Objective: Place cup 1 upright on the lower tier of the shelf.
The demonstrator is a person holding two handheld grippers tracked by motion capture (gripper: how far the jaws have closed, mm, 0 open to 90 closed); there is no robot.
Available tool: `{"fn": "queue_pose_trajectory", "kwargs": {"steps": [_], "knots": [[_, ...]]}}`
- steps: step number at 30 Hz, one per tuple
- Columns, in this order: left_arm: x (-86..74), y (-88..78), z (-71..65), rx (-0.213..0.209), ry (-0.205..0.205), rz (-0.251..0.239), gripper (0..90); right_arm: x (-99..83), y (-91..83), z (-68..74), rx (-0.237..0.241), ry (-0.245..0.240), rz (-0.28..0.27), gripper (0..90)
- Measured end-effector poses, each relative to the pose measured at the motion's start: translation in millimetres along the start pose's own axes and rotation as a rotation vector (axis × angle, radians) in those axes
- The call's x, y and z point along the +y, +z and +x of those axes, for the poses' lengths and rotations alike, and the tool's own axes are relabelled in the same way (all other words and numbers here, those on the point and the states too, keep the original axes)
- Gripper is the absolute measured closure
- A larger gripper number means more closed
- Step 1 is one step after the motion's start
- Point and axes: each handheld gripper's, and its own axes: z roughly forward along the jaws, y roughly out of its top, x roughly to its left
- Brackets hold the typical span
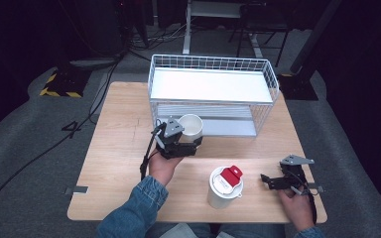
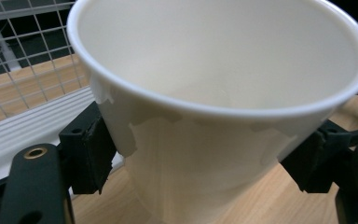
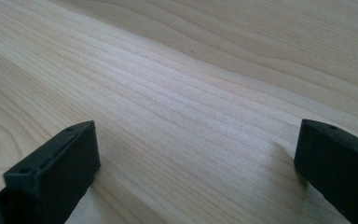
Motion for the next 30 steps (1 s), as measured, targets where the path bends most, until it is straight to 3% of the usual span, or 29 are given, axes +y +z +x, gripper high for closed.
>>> {"fn": "queue_pose_trajectory", "kwargs": {"steps": [5, 14, 24, 30], "knots": [[2.6, 9.4, 3.4, 0.018, 0.026, 0.012, 21.9, 0.0, 0.0, 0.0, 0.0, 0.0, 0.0, 0.1], [1.5, 31.9, 6.0, 0.027, 0.035, 0.003, 21.8, 0.0, 0.0, 0.0, 0.0, 0.0, 0.0, 0.1], [-2.0, 47.7, 12.6, 0.045, 0.0, -0.024, 21.7, 0.0, 0.0, 0.0, 0.0, 0.0, 0.0, 0.1], [-2.0, 62.8, 16.1, 0.096, -0.006, -0.018, 21.7, 0.0, 0.0, 0.0, 0.0, 0.0, 0.0, 0.1]]}}
